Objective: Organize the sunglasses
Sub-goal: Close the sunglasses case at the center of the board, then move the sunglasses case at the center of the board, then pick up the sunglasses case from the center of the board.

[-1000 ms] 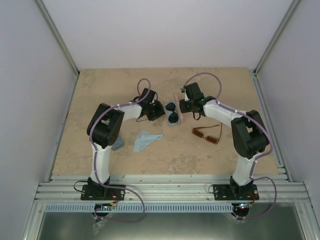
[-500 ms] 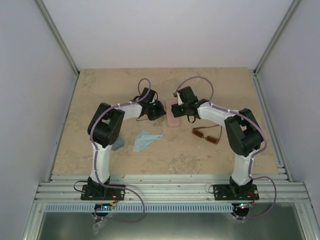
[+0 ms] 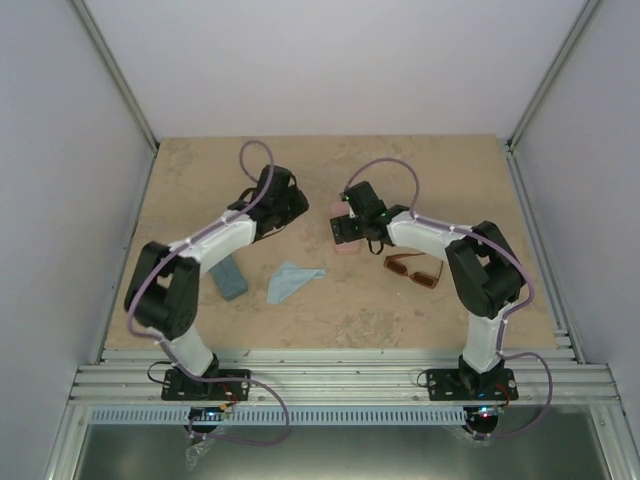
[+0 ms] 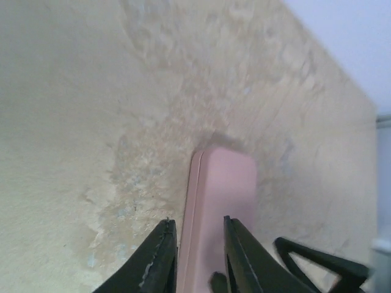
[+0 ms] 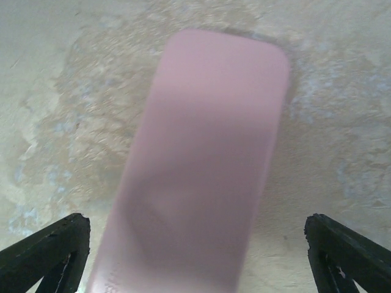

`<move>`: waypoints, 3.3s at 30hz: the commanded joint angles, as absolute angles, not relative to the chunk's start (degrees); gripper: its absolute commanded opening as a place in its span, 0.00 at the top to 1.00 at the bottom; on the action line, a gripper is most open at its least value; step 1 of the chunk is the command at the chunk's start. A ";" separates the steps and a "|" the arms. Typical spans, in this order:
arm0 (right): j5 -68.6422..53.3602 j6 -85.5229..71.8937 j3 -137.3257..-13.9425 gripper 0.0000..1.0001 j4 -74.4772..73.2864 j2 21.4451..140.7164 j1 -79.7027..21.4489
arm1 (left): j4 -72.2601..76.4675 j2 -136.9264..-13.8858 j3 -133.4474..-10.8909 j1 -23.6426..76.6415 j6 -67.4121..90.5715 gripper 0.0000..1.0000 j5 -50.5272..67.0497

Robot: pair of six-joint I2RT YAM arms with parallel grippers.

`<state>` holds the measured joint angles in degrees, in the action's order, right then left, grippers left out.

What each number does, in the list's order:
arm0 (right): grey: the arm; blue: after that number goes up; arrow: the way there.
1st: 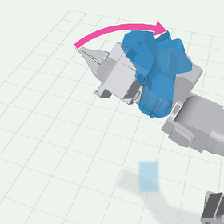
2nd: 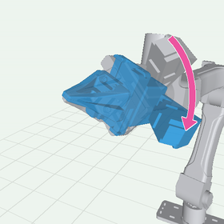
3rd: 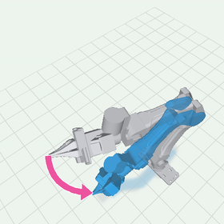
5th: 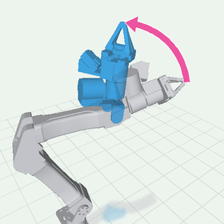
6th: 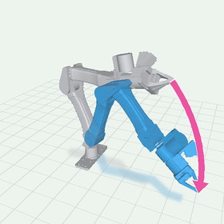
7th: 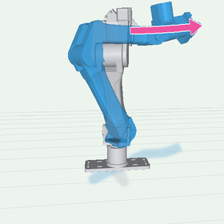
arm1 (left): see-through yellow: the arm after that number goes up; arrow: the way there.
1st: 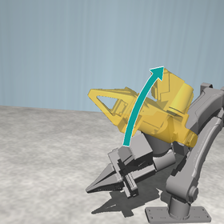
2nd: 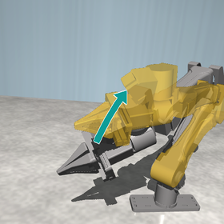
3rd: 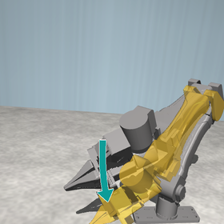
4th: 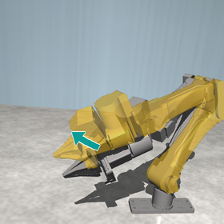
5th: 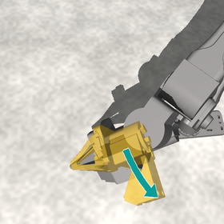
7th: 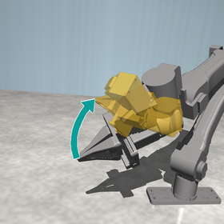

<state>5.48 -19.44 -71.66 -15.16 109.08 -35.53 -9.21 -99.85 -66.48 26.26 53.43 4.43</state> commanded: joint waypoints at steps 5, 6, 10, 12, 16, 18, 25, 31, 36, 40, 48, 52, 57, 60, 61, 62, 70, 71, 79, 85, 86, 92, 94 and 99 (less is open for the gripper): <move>12.30 -22.75 -74.09 0.02 -16.84 113.09 -39.91 | -10.34 -86.34 -56.90 25.82 53.59 0.58 -6.48; 12.27 -23.00 -74.34 0.02 -17.02 113.75 -40.10 | -10.30 -85.30 -55.92 25.62 53.60 0.57 -6.28; 12.79 -23.76 -75.00 0.04 -18.01 115.92 -40.43 | -10.37 -81.69 -52.97 25.07 53.88 0.55 -5.62; 12.91 -22.82 -75.05 0.08 -18.27 116.31 -40.45 | -10.59 -80.41 -52.08 24.84 53.69 0.54 -5.38; 13.89 -15.97 -75.10 0.13 -19.56 116.17 -39.47 | -11.49 -79.06 -52.01 24.65 52.85 0.53 -4.93; 11.00 -11.80 -74.66 0.21 -19.91 115.71 -37.60 | -11.53 -78.70 -51.90 24.61 52.49 0.53 -4.32; 5.19 -4.70 -74.10 0.30 -20.41 114.68 -30.80 | -11.50 -78.09 -51.61 24.61 51.46 0.52 -2.87; 1.61 -0.93 -76.79 0.30 -23.48 116.63 -21.60 | -13.02 -79.70 -53.43 24.52 49.41 0.51 -0.25; 0.18 2.32 -76.71 0.27 -22.55 116.50 -15.40 | -13.49 -80.54 -53.93 23.72 48.63 0.51 -0.09; 0.13 4.52 -77.14 0.22 -22.92 116.79 -14.50 | -14.32 -80.85 -54.37 22.93 48.22 0.50 -0.09; 1.33 0.34 -76.71 0.02 -22.86 111.56 -14.43 | -19.09 -80.13 -55.12 21.44 47.66 0.37 -5.04; 3.91 -6.01 -75.27 0.02 -21.71 105.38 -14.90 | -22.74 -77.43 -53.85 20.55 47.02 0.06 -9.58; 6.78 -9.98 -72.05 0.02 -19.57 98.98 -19.59 | -29.23 -72.94 -49.81 19.47 47.99 0.01 -17.80; 6.68 -11.22 -70.12 0.02 -18.29 96.33 -24.80 | -32.15 -70.91 -46.14 18.03 49.91 0.01 -20.75; 6.14 -11.58 -69.38 0.02 -17.82 95.26 -26.46 | -33.51 -70.71 -45.12 17.45 51.08 0.01 -21.81; 5.29 -11.83 -68.64 0.03 -17.33 94.55 -28.07 | -34.37 -70.50 -44.16 16.43 52.29 0.01 -21.97; -2.12 -16.83 -60.13 0.04 -12.53 88.78 -37.21 | -30.94 -75.33 -40.91 8.91 50.22 0.05 -16.61; -2.29 -17.09 -59.44 0.04 -12.27 88.39 -37.83 | -31.05 -76.75 -41.41 8.74 49.68 0.05 -16.69; 2.21 -17.74 -58.04 0.04 -13.96 87.01 -40.37 | -26.20 -88.49 -43.46 8.56 46.35 0.26 -12.51; 4.35 -16.97 -57.87 0.04 -14.40 85.77 -42.16 | -25.06 -89.44 -44.55 8.55 44.79 0.33 -10.67; 4.13 -17.00 -57.87 0.04 -14.27 85.86 -42.20 | -25.24 -89.51 -44.79 8.56 44.11 0.31 -10.38; 3.94 -16.83 -58.01 0.04 -14.12 86.22 -42.28 | -26.72 -91.45 -46.60 8.55 43.11 0.19 -9.64; 4.01 -16.69 -58.01 0.04 -14.15 86.17 -42.28 | -26.95 -92.35 -47.08 8.61 42.98 0.19 -9.35; 4.66 -16.53 -57.69 0.04 -14.35 85.33 -42.28 | -27.03 -92.18 -47.51 8.70 42.65 0.31 -9.78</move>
